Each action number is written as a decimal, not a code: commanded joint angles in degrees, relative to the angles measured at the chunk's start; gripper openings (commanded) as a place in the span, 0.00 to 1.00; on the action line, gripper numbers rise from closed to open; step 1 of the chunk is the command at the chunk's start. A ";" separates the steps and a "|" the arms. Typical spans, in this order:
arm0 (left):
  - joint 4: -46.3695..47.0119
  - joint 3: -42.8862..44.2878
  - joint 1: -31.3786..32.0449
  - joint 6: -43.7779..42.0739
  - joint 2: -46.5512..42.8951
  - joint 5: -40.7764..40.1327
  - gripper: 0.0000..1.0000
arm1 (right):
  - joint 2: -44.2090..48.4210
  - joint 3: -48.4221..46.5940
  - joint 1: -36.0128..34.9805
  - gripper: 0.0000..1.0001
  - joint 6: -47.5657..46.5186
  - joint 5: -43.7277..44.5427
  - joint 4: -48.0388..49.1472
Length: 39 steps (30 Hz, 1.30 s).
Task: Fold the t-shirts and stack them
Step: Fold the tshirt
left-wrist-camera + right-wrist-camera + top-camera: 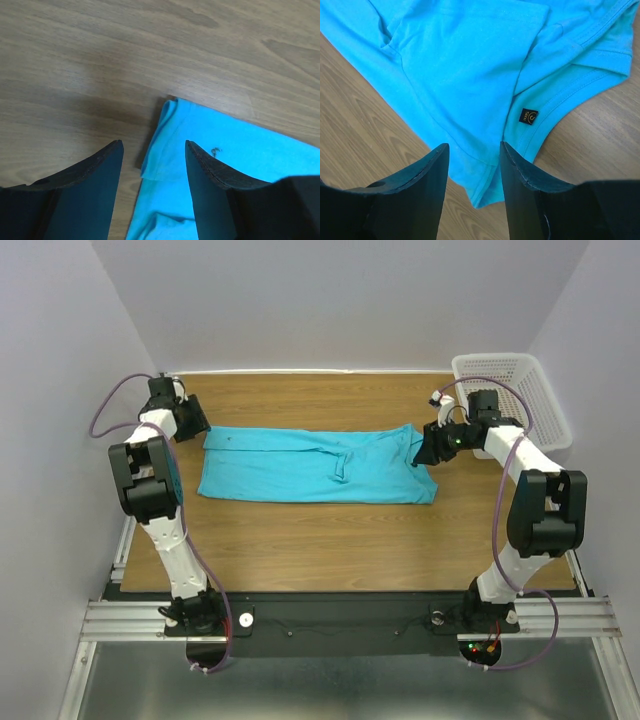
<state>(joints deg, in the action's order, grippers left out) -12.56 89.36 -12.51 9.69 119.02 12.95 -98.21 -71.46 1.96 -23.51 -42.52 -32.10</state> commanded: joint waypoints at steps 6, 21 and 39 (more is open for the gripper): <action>-5.19 6.52 1.08 -3.19 3.58 1.37 0.62 | 0.57 0.44 0.24 0.51 1.18 -1.16 2.74; -8.10 8.20 2.49 -3.28 8.07 5.33 0.40 | 1.45 1.41 0.24 0.51 1.80 0.25 3.09; -0.90 -27.03 -8.66 9.29 -19.24 -0.30 0.00 | -1.80 -1.83 0.24 0.51 5.83 4.82 5.99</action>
<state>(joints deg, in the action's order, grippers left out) -14.22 69.43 -18.57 14.72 108.18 14.35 -98.41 -70.30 1.96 -20.38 -39.31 -30.04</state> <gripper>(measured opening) 0.037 0.511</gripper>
